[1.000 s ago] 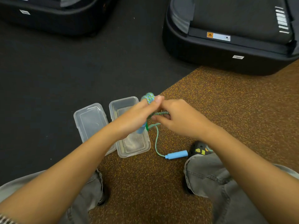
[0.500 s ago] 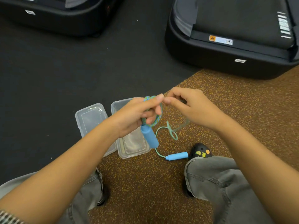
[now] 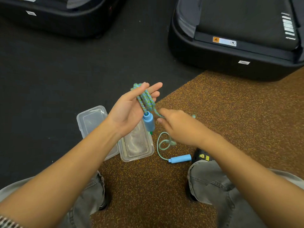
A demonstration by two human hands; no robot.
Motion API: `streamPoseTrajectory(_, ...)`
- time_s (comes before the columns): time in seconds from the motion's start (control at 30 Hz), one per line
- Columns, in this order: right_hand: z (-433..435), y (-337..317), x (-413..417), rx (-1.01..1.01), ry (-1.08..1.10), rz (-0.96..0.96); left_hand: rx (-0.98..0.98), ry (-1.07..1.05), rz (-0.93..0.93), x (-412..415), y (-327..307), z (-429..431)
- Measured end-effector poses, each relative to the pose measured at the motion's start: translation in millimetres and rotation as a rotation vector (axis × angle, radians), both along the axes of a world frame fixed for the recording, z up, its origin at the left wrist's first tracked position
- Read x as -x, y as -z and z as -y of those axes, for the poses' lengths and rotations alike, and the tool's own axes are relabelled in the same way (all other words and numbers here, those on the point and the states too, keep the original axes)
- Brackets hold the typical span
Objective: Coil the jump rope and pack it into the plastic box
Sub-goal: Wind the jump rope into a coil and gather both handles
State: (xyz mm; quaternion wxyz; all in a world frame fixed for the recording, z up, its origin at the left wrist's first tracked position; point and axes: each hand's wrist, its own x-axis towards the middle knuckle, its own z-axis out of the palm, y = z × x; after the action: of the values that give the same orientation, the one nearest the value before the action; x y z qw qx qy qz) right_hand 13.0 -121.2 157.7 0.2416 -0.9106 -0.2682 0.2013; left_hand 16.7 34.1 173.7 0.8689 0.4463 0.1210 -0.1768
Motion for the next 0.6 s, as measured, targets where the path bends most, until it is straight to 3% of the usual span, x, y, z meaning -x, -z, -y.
streamPoseTrajectory(0.2, -2, -9, 8, -0.007, -0.105, 0.058, -0.405, 0.236, 0.049, 6, 8, 7)
streamPoseTrajectory(0.43, 22, -31, -13, -0.12, 0.116, 0.156, -0.762, 0.524, 0.255, 16, 7, 14)
streamPoseTrajectory(0.6, 26, -28, -19, -0.212, 0.146, 0.125, -0.62, 0.496, 0.217, 14, -2, 16)
